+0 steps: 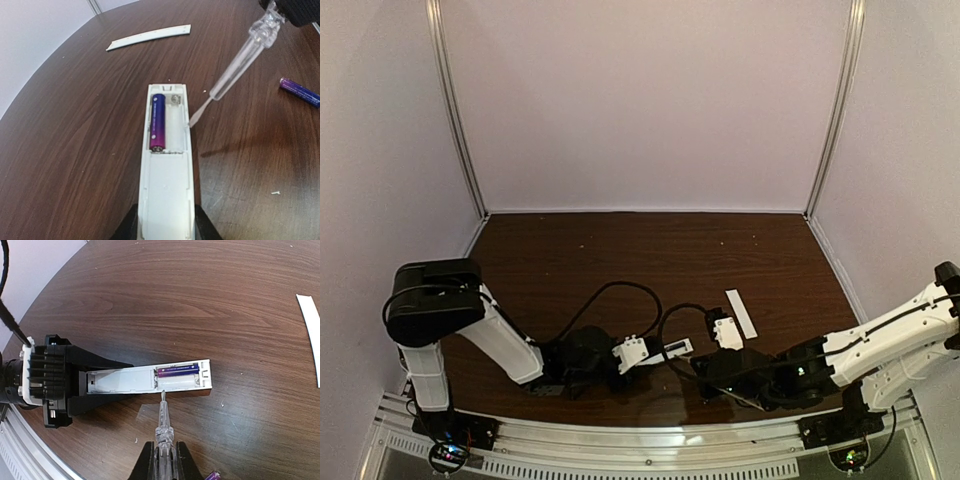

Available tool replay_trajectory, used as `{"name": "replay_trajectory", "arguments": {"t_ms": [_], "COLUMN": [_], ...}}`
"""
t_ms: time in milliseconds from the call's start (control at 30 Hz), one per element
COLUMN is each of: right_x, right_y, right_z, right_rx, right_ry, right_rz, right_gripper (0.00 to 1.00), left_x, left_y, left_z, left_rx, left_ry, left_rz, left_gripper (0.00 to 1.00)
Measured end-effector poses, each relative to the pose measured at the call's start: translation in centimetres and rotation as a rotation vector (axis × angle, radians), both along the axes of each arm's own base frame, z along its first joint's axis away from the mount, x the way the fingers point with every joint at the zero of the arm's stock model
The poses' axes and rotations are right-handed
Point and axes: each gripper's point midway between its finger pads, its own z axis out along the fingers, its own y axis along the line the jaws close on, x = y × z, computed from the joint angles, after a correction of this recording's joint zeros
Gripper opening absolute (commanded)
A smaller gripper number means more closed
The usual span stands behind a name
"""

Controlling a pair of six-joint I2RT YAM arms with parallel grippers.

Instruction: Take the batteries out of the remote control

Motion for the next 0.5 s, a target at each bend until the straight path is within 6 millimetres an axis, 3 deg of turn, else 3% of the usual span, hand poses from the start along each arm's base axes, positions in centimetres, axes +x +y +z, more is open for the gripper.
{"name": "replay_trajectory", "arguments": {"t_ms": [500], "right_x": [1.1], "right_y": [-2.2], "right_z": [-0.8], "right_rx": [0.032], "right_ry": [-0.051], "right_rz": [-0.105], "right_gripper": [0.00], "left_x": [-0.1], "left_y": [-1.0], "left_z": [0.0], "left_rx": [-0.002], "left_ry": [-0.018], "left_rz": [-0.003], "left_gripper": [0.00]}}
